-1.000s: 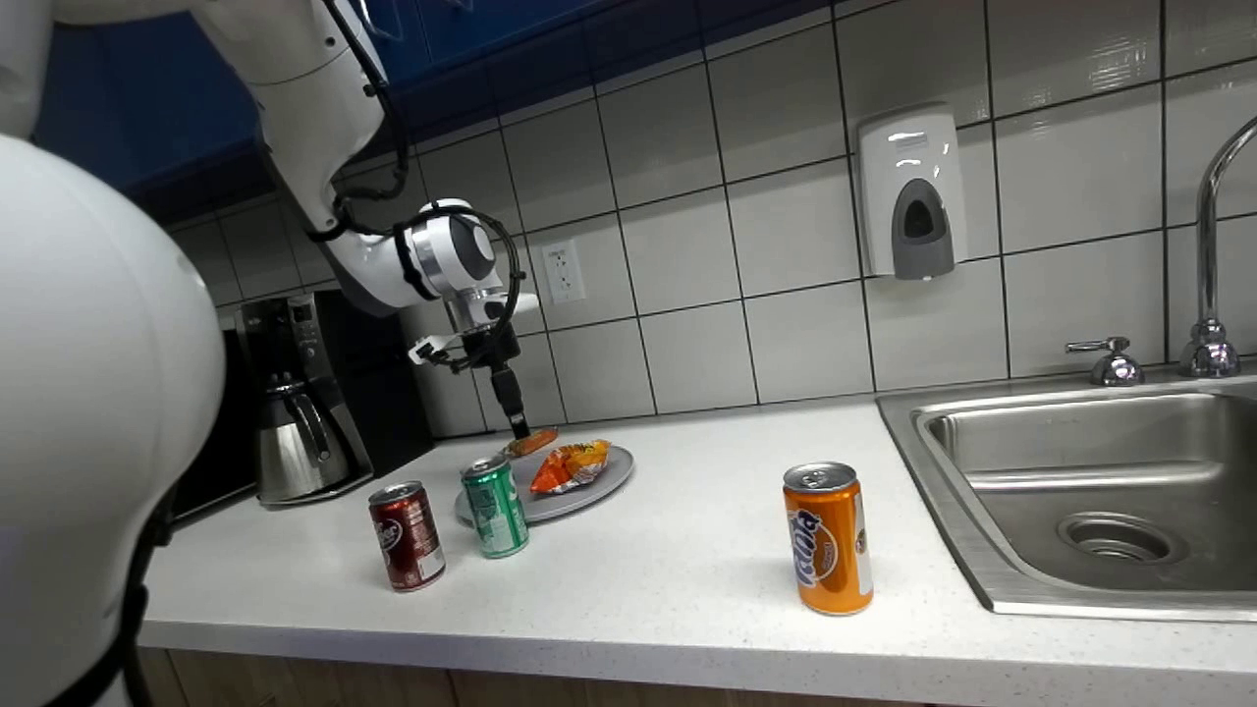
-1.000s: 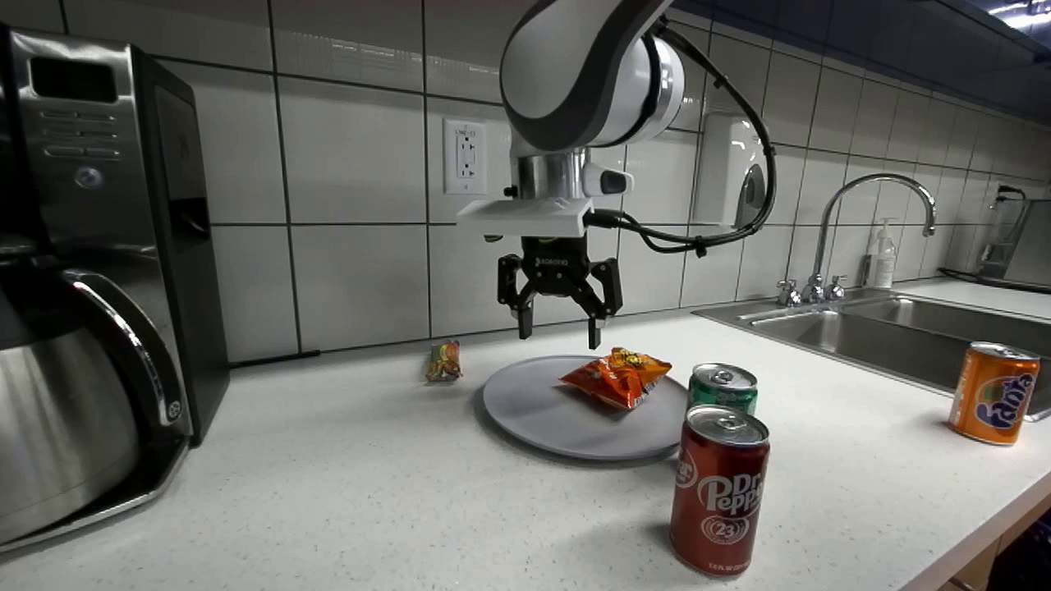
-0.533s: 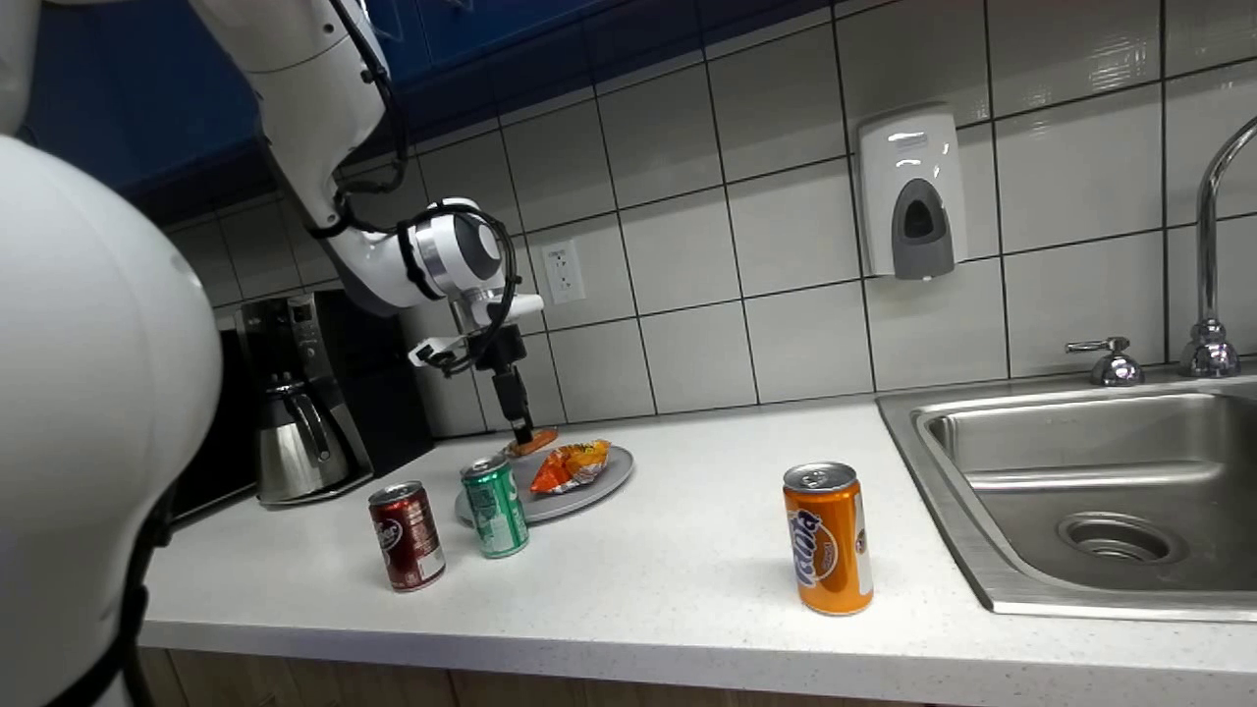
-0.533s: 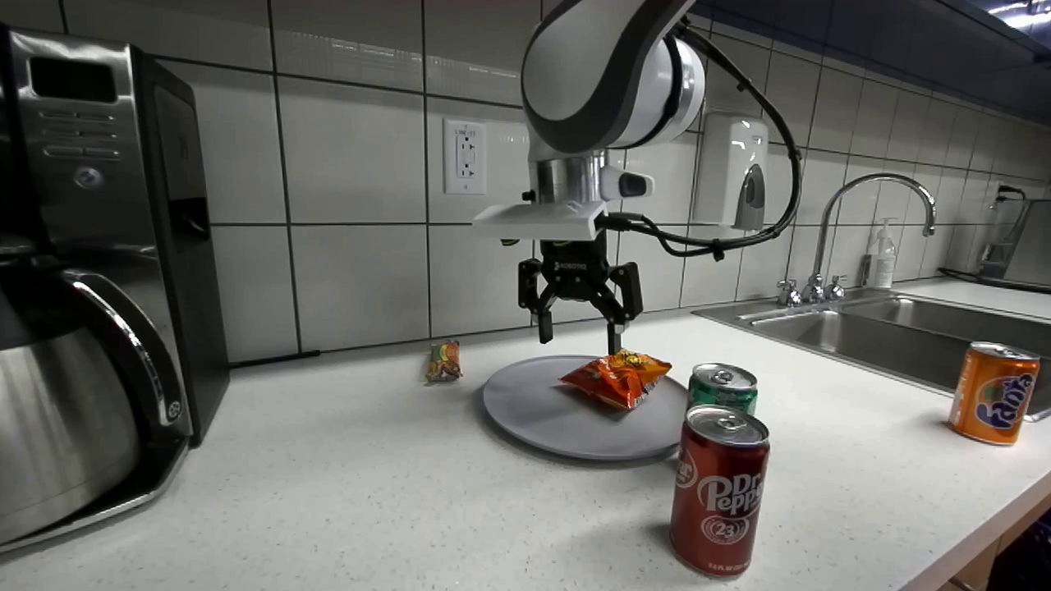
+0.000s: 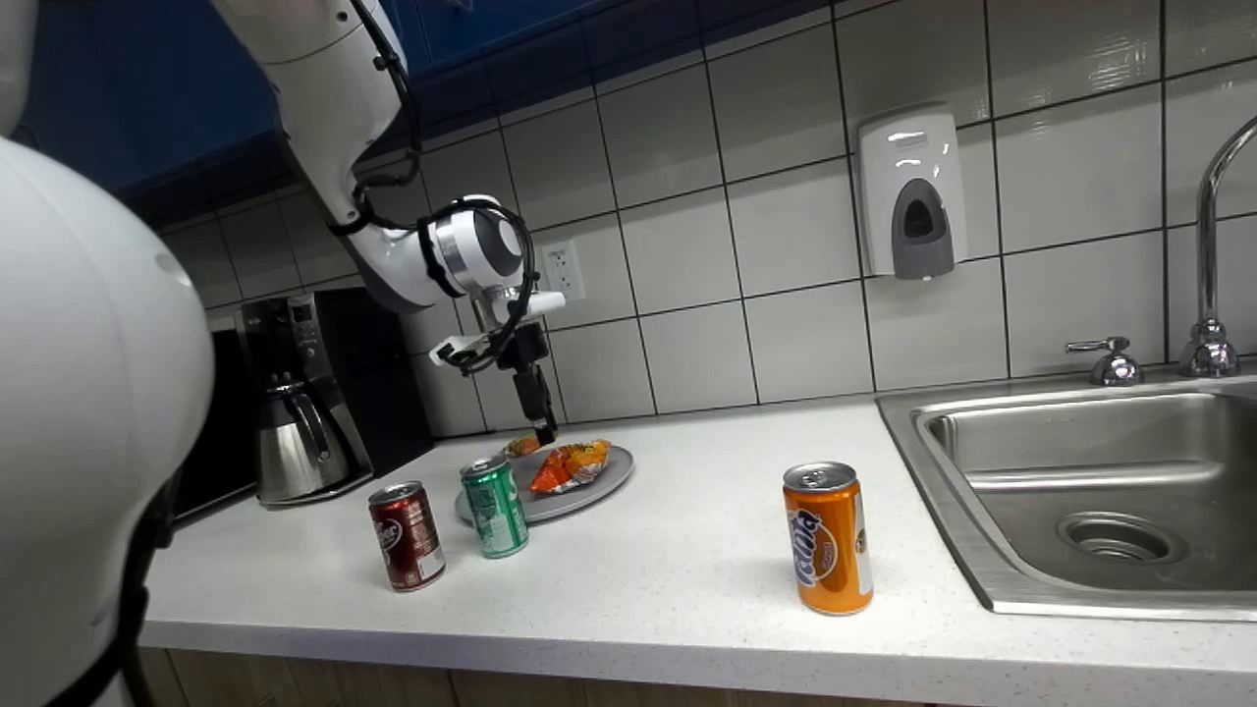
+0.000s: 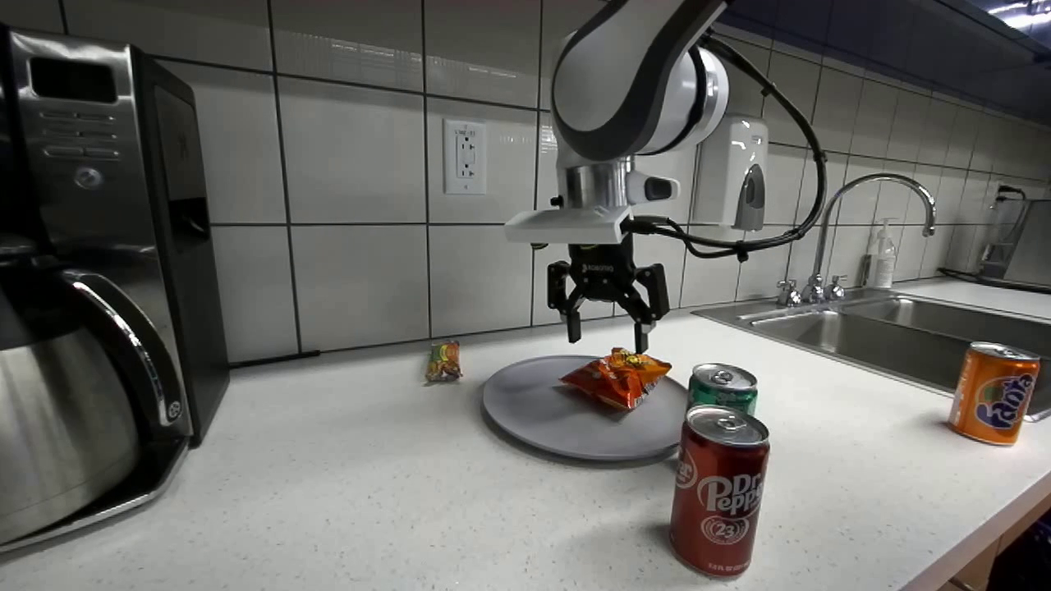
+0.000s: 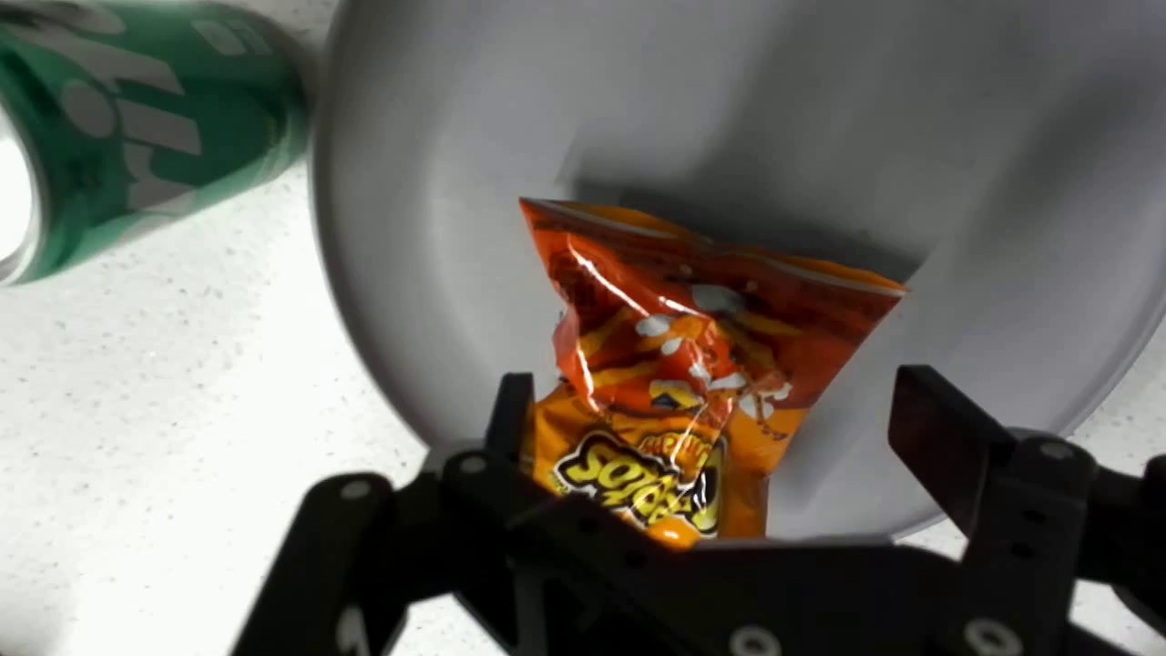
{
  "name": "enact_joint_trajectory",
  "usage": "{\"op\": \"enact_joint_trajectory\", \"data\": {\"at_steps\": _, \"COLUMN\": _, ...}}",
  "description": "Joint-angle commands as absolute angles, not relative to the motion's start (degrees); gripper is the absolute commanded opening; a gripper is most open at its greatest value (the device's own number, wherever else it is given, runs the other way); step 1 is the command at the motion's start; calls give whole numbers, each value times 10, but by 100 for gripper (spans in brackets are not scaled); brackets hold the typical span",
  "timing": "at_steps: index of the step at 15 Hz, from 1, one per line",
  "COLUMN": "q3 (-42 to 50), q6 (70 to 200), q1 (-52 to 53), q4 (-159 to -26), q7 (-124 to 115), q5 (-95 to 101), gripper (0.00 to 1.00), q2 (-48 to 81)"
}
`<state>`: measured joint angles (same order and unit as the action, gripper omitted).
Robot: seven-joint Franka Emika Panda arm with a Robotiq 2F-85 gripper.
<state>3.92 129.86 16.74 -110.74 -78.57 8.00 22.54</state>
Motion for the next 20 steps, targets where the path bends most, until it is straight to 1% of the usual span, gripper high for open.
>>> {"op": "enact_joint_trajectory", "data": {"at_steps": 1, "q3": 37, "q6": 1294, "q1": 153, "q4": -1120, "q7": -805, "q5": 99, "gripper": 100, "q2": 211}}
{"op": "enact_joint_trajectory", "data": {"at_steps": 20, "q3": 36, "q6": 1298, "q1": 142, "q4": -1095, "q7": -795, "q5": 90, "gripper": 100, "q2": 247}}
